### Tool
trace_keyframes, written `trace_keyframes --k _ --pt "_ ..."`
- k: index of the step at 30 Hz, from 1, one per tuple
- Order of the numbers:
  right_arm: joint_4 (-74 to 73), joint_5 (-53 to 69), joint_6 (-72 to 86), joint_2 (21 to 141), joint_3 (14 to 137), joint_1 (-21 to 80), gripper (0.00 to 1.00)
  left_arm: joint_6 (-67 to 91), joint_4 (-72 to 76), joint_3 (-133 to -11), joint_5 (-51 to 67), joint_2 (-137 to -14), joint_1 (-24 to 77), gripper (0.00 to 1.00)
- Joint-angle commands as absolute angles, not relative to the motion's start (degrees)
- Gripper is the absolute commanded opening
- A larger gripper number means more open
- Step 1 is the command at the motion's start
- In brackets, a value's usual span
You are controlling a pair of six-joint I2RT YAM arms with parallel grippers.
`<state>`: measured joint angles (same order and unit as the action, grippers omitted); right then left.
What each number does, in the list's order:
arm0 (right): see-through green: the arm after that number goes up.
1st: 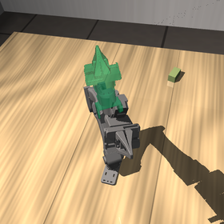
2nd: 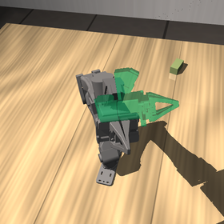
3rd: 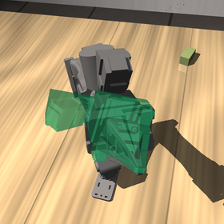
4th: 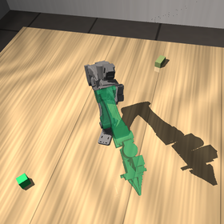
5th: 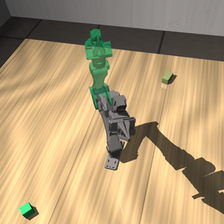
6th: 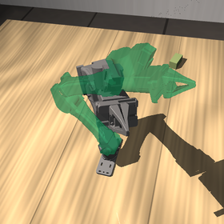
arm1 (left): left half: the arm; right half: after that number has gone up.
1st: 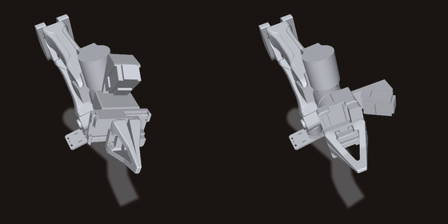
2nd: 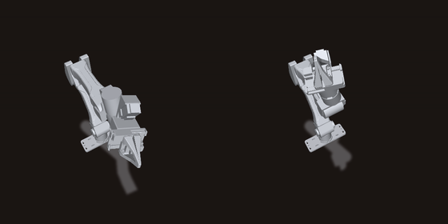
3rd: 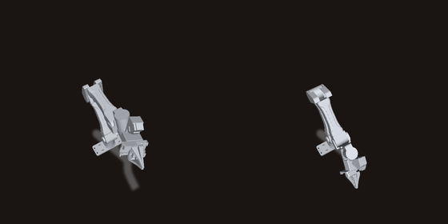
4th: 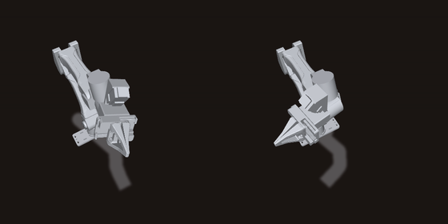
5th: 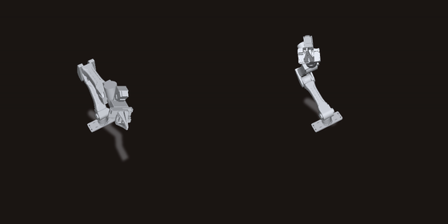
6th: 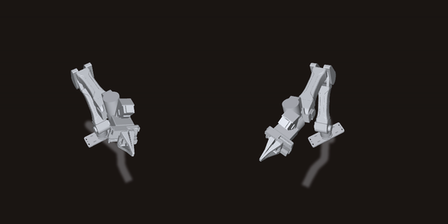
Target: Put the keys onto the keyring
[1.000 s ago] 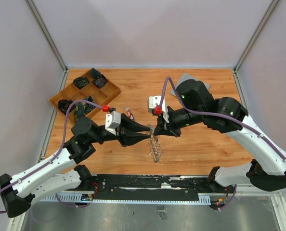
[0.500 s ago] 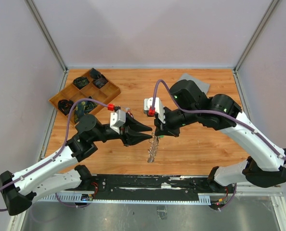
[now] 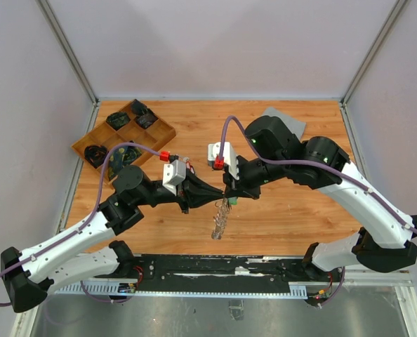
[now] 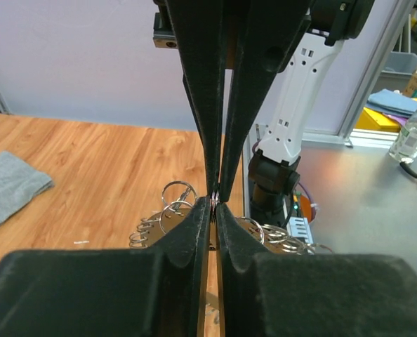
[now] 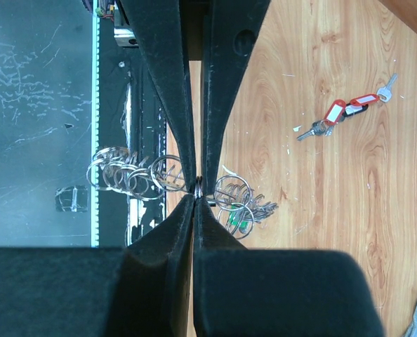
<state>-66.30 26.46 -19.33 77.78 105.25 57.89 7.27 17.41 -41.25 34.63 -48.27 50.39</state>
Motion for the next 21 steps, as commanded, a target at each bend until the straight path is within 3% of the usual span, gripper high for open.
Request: trace_keyframes --k 1,6,12,21 --pt "-64.8 26.7 -19.4 77.3 106.5 59.0 0.01 6.7 18.0 -43.2 35.4 -48.4 50.7 0.05" --pt "-61.2 24.7 -18.4 75.5 104.1 59.1 0.01 7.3 19.3 -42.7 35.4 -47.6 50.8 0.01" --pt "-48.7 19.0 -16.6 66.7 94.5 59.1 0.24 9.4 22.4 -41.0 34.6 -45.3 50.7 0.0" --pt "-24.6 21.1 -12.7 51.8 72.6 59.1 0.28 10.8 27.7 -38.6 34.4 -42.3 50.7 0.01"
